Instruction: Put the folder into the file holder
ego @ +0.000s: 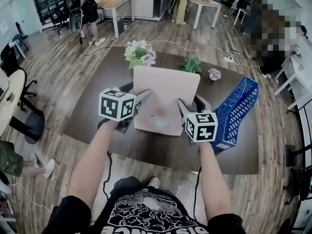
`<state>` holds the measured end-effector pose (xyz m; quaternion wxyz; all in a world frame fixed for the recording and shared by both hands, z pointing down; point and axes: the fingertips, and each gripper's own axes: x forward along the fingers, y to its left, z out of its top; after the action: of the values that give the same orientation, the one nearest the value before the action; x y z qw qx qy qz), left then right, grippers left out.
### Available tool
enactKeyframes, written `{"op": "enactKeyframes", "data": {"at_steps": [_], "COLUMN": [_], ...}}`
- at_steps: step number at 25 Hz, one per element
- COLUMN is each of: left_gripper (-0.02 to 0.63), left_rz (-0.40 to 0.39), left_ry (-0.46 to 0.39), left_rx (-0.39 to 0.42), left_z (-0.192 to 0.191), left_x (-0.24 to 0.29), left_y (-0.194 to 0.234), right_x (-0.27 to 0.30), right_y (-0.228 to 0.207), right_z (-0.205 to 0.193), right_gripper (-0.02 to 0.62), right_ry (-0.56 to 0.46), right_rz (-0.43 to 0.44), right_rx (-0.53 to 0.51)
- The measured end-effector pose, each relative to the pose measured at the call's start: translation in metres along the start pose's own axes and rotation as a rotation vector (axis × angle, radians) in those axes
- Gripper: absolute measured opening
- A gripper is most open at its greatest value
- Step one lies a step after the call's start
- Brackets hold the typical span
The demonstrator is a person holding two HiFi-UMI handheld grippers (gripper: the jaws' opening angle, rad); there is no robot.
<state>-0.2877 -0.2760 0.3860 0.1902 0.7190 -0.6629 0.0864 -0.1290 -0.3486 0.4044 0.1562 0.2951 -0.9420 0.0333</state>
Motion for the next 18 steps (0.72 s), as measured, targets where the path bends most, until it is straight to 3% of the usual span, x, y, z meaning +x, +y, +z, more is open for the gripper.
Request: {"op": "enactKeyframes", "data": {"at_steps": [18], "left_gripper": [0.322], "left_rz": [-0.061], "left_ry": [-0.051], "left_rx": [0.040], "left_z": [-0.016], "left_x": [-0.045], "left_y": [-0.026], "right_x": [-0.055], "right_y": [0.032], "right_z": [-0.013], "right_gripper": [0.259], "right_ry": [-0.028], "right_rz": [-0.139], "right_rx": [-0.030]}}
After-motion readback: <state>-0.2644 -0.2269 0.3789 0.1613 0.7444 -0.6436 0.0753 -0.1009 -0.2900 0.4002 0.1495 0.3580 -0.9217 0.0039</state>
